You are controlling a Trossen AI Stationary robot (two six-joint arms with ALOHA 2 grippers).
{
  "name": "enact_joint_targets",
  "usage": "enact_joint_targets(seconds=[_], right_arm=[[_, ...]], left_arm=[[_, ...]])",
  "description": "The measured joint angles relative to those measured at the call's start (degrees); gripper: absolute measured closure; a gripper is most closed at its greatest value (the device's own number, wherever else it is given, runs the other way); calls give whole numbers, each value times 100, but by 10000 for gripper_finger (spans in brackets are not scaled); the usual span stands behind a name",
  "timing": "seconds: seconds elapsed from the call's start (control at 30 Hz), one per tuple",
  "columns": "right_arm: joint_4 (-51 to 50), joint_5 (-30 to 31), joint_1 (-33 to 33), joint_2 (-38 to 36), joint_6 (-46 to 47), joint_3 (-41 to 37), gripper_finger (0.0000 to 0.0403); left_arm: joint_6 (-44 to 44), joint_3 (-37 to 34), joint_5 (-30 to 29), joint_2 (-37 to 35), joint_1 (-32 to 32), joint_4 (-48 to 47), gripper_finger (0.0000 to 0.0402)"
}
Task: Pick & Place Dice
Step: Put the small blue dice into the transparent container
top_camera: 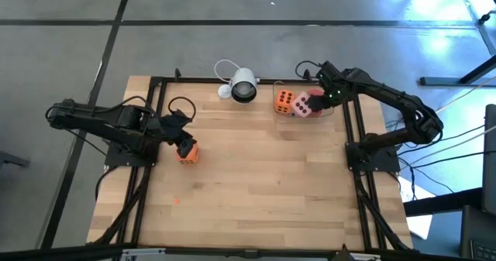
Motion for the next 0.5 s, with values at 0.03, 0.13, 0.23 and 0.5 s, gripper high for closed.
enact_joint_targets(seconds=[0.03, 0.13, 0.23, 0.5], right_arm=[[76, -19, 0, 0, -16, -37, 355], [207, -30, -2, 0, -21, -136, 355], [300, -34, -15, 0, -78, -242, 355], [403, -77, -15, 4, -195, -322, 355]], left_arm=[[3, 0, 1, 0, 0, 39, 272], [-5, 0, 0, 0, 0, 67, 272], [-56, 0, -2, 0, 0, 67, 272], [-97, 0, 0, 0, 0, 65, 272]])
